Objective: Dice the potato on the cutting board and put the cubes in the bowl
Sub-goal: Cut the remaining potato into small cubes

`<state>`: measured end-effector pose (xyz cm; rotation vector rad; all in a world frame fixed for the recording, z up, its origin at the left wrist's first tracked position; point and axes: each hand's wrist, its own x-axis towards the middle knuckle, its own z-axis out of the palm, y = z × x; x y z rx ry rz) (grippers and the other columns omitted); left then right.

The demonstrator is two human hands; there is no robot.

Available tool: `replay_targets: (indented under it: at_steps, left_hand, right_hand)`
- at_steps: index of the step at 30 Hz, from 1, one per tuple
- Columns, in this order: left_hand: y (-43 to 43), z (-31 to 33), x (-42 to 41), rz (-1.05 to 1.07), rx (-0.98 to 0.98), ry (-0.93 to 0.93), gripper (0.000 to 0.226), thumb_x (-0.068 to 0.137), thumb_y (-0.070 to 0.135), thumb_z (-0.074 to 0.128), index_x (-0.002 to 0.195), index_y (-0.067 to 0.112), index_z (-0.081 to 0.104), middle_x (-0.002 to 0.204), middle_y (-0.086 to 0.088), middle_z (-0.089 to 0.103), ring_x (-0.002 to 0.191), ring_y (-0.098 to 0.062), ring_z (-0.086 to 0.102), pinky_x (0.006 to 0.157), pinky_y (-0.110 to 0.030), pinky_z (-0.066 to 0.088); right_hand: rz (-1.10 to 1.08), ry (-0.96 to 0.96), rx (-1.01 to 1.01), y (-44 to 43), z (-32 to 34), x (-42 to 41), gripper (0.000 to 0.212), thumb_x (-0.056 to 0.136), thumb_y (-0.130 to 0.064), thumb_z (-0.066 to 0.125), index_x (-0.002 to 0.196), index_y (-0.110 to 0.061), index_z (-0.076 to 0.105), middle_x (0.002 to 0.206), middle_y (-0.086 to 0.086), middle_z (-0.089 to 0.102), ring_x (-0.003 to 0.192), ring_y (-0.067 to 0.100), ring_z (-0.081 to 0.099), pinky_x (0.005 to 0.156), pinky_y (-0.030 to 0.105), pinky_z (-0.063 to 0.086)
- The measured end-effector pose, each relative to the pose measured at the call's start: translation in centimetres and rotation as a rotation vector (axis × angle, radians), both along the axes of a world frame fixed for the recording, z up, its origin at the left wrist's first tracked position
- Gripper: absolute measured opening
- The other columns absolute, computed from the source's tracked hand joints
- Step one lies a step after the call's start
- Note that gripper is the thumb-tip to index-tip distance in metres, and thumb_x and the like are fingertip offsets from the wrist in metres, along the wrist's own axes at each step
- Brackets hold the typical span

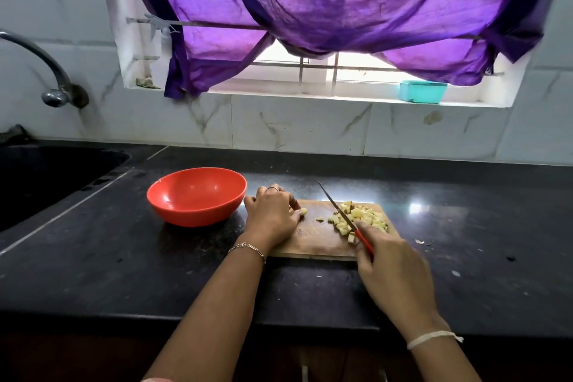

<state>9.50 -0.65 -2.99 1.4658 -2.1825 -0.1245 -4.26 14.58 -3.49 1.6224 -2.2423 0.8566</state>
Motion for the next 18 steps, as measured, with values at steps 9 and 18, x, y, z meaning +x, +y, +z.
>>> replay_targets:
  at_steps: [9,18]
  left_hand:
    - [1.6,0.0,-0.5,-0.072,-0.018,-0.057,0.025,0.09,0.051,0.055,0.103,0.035,0.068,0.126,0.007,0.054,0.124,-0.017,0.039,0.093,-0.042,0.022]
    - [2.0,0.0,-0.2,-0.088,0.026,0.053,0.032,0.082,0.06,0.061,0.098,0.034,0.071,0.107,0.014,0.055,0.108,-0.009,0.052,0.093,-0.041,0.02]
  right_hand:
    - [0.032,0.038,0.073,0.4,0.1,0.4,0.05,0.096,-0.035,0.044,0.139,-0.057,0.033,0.117,-0.004,0.059,0.105,0.016,0.056,0.078,0.031,0.051]
    - [0.076,0.017,0.157,1.8,0.3,1.1,0.052,0.099,-0.033,0.038,0.141,-0.061,0.023,0.11,-0.004,0.064,0.087,0.01,0.063,0.07,0.026,0.049]
